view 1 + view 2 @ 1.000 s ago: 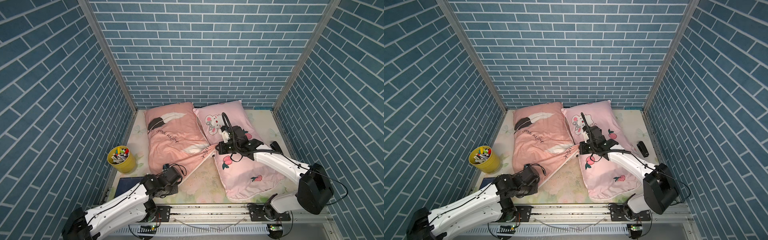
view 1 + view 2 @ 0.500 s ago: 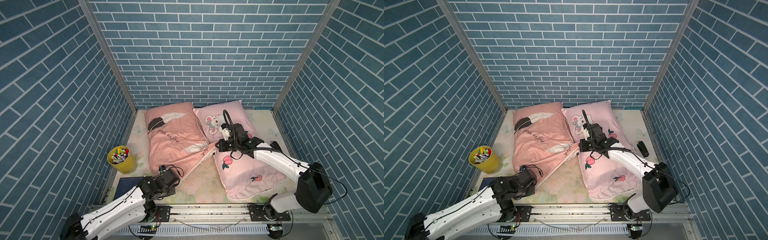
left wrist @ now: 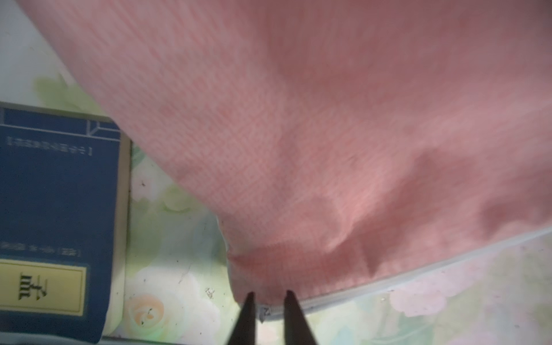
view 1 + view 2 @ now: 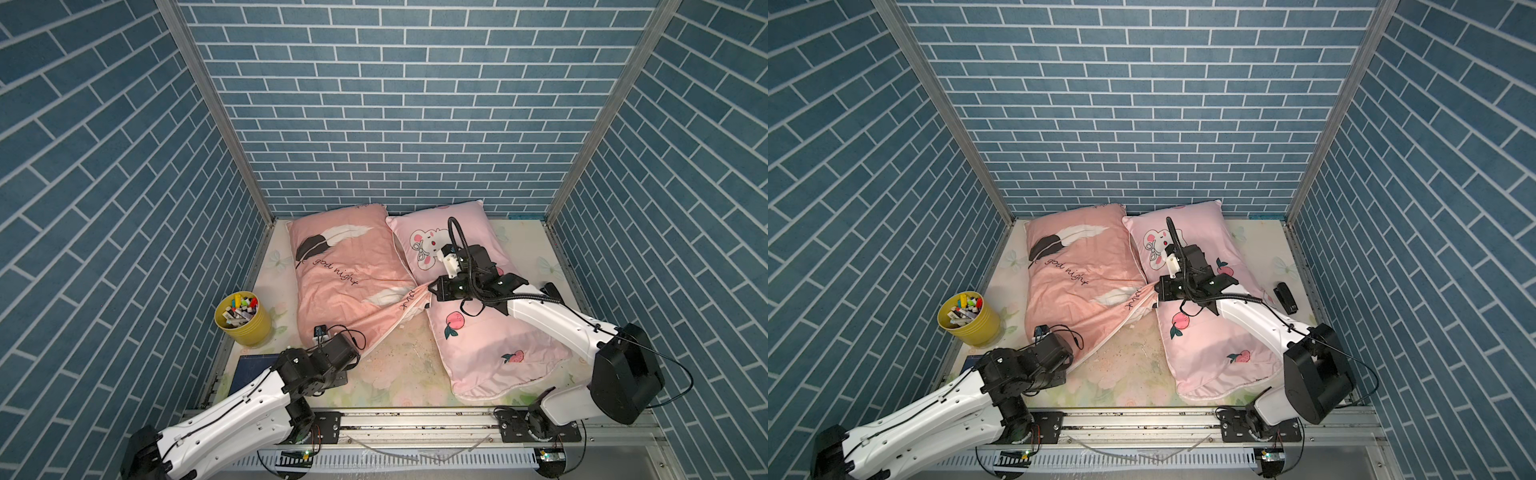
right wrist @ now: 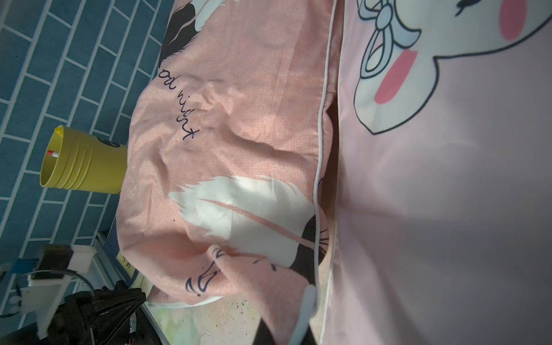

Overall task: Zip up pillowcases
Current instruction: Zip the zipper on the pillowcase, then place the pillowcase at the center of the board, then adjust the pillowcase at the center of the board.

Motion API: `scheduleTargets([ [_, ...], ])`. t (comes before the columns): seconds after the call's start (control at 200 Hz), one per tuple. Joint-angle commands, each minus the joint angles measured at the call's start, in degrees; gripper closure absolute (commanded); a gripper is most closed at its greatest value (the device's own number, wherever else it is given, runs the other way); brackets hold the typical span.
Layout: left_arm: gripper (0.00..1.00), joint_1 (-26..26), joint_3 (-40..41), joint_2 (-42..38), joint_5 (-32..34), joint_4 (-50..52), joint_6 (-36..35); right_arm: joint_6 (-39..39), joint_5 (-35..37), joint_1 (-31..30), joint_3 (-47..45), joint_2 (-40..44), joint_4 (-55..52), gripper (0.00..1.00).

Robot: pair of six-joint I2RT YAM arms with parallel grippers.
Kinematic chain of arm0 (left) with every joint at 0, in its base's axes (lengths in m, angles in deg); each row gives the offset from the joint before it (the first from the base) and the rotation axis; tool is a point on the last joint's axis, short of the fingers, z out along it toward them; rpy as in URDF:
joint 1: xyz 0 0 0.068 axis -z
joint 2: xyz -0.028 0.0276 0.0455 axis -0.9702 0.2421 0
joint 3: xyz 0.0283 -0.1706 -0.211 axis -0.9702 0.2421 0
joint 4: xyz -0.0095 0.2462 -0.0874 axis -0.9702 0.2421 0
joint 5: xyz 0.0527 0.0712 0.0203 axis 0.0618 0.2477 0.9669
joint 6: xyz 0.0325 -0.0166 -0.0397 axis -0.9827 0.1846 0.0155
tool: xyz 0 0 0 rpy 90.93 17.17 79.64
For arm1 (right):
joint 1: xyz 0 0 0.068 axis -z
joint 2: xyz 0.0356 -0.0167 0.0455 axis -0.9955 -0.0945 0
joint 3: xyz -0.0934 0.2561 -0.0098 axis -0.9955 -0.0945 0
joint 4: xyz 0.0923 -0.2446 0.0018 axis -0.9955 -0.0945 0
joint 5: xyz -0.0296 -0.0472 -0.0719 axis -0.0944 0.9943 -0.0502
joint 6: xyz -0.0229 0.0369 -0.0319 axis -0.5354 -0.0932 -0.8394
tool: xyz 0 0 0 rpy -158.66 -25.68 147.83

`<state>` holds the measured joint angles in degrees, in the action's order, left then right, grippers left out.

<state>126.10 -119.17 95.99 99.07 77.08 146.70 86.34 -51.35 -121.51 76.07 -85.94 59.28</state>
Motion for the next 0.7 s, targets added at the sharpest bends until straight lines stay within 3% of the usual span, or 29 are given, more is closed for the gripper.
scheduleTargets([
  [0.0,0.30,-0.26,-6.98,1.00,7.29,2.46,-2.26,-3.01,-1.65,0.29,0.16,0.54,0.32,0.55],
  [0.09,0.12,-0.26,-12.76,3.75,10.32,1.05,-6.09,-4.04,-0.79,0.25,0.32,0.73,-1.55,0.30],
  [0.22,0.09,-0.27,-21.19,11.06,11.88,-2.20,-13.54,-5.84,3.56,0.43,0.70,2.66,-5.58,0.10],
  [0.48,0.13,-0.23,-30.90,31.90,-1.03,-29.03,-26.32,-6.98,13.80,2.20,5.56,5.42,-19.50,0.05],
  [0.695,0.16,-0.19,-35.31,47.38,-10.64,-40.20,-28.79,-2.43,28.44,7.94,5.08,9.97,-31.72,0.07],
])
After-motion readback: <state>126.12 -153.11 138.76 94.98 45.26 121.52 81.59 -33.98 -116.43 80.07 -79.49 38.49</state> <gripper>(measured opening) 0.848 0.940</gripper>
